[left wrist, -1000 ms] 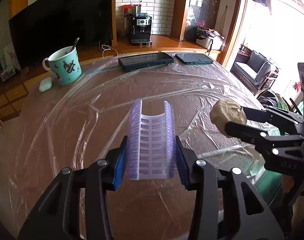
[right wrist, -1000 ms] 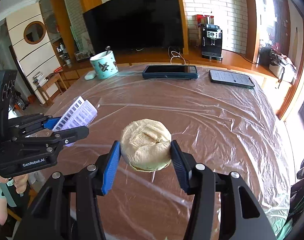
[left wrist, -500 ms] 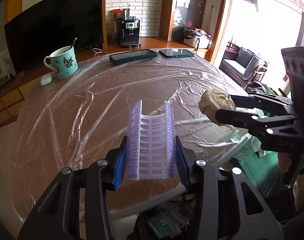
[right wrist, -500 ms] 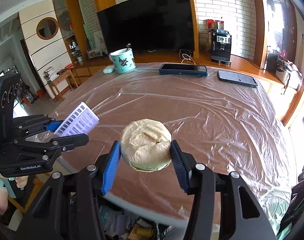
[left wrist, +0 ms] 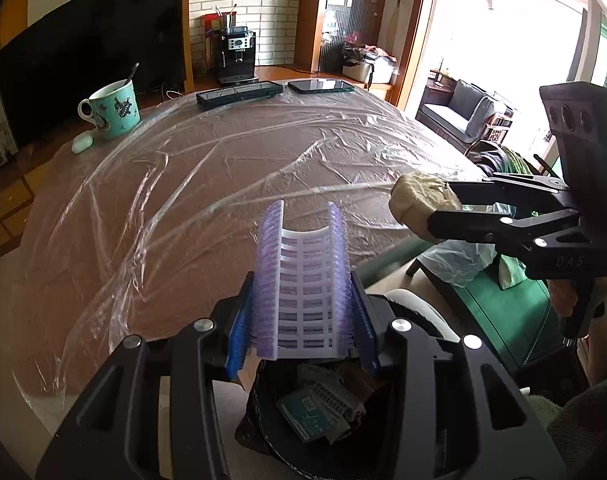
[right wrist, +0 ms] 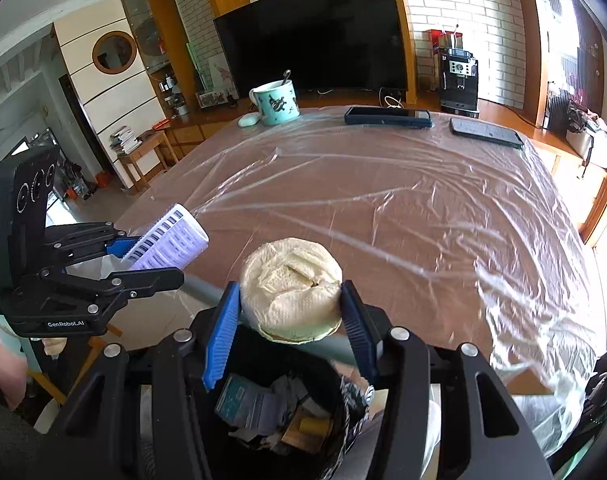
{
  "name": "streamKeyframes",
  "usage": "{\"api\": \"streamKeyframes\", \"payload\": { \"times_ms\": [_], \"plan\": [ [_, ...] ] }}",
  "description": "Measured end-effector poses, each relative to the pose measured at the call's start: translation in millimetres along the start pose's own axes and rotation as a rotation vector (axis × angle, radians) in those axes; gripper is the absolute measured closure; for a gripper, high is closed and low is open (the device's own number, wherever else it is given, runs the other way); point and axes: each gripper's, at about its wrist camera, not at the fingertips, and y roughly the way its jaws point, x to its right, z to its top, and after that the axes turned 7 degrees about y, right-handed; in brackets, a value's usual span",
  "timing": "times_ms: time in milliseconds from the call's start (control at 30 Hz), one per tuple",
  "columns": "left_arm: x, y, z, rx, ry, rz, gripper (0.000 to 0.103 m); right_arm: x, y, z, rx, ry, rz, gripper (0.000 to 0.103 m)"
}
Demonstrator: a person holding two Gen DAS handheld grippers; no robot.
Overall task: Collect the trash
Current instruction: 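Carry the held lavender rack and beige bun down over the black bin, then open both tools to drop the rack and bun into the bin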
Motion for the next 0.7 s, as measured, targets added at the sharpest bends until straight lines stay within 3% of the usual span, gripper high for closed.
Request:
{"api": "streamKeyframes", "payload": {
  "times_ms": [700],
  "plan": [
    [32,3,-45,-0.106,0.068,-0.051,0.058,-16,1,-53,-0.104,-0.031,0.021,0.053]
  ]
}}
